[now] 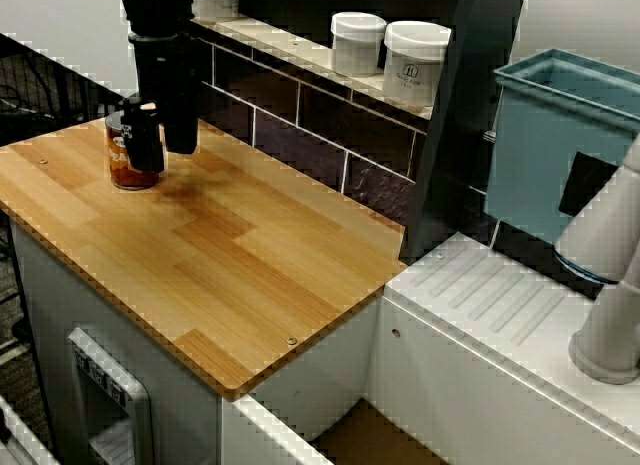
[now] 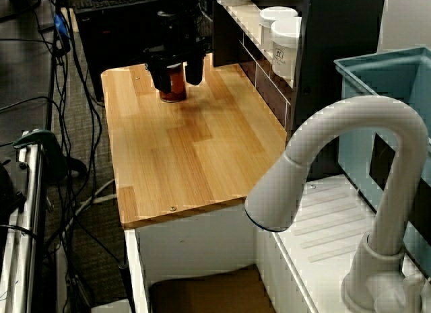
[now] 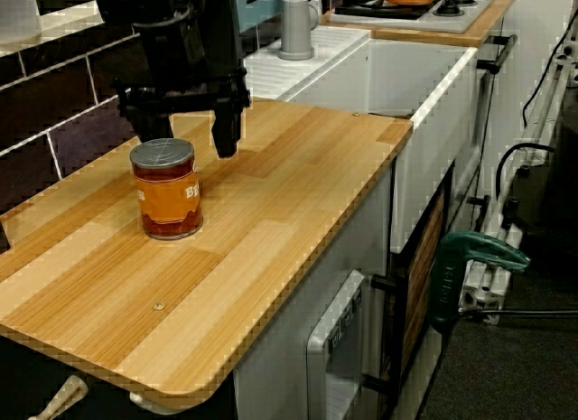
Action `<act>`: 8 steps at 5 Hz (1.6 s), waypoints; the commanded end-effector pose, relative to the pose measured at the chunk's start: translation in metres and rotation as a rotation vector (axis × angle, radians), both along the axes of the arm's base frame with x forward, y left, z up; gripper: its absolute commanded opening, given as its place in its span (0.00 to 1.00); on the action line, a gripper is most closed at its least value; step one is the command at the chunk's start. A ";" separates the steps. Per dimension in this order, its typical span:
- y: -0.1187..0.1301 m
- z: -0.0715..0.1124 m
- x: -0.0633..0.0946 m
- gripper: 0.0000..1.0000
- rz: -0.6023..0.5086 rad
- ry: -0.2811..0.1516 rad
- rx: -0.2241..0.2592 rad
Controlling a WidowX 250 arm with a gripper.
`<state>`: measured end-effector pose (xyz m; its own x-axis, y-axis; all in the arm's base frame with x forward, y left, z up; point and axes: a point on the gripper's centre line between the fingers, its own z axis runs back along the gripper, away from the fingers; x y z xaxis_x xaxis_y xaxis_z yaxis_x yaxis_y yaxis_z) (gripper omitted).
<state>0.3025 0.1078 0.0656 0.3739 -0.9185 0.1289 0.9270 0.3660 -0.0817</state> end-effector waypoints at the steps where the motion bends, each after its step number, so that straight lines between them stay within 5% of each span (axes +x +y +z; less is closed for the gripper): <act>1: -0.004 0.059 0.002 1.00 0.163 -0.107 0.017; 2: 0.001 0.075 0.000 1.00 0.235 -0.115 0.004; 5: 0.053 0.087 -0.010 1.00 0.620 -0.145 0.161; 8: 0.102 0.064 -0.014 1.00 0.880 -0.136 0.260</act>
<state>0.2849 0.2154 0.1105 0.9464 -0.3222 0.0219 0.3156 0.9373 0.1476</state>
